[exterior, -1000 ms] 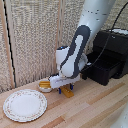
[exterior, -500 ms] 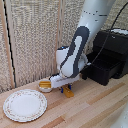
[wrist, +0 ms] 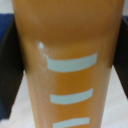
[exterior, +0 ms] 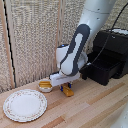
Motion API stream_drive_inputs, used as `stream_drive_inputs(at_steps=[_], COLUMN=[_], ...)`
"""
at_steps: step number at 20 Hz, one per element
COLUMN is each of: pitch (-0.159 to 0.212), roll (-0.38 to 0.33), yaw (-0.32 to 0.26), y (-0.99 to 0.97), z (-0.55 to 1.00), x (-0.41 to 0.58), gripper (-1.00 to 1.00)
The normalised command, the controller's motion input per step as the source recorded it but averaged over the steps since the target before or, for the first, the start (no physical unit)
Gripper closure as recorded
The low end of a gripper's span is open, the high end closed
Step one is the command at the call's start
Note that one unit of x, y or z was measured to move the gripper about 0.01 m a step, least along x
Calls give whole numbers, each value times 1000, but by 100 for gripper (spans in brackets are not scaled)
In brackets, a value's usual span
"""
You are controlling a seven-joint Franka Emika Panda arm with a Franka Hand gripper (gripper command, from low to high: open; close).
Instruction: Extend the gripper towards the air fryer handle. Grasp the air fryer handle and pull it to open the air fryer. Release the air fryer handle and move the gripper to the bread. Grasp the bread with the gripper and move it to the air fryer basket. Release the bread inside the air fryer and retract the gripper.
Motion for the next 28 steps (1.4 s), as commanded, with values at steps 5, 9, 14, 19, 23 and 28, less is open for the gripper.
stream_drive_inputs(at_steps=[5, 9, 14, 19, 23, 28], pitch=[47, 45, 7, 5, 0, 0], roll=[0, -47, -135, -128, -43, 6], yaw=[-144, -153, -249, -306, -294, -204], y=[267, 154, 5, 0, -152, -549], z=[964, 904, 711, 620, 628, 688], x=[399, 541, 483, 341, 220, 118], gripper=[100, 100, 100, 100, 100, 100])
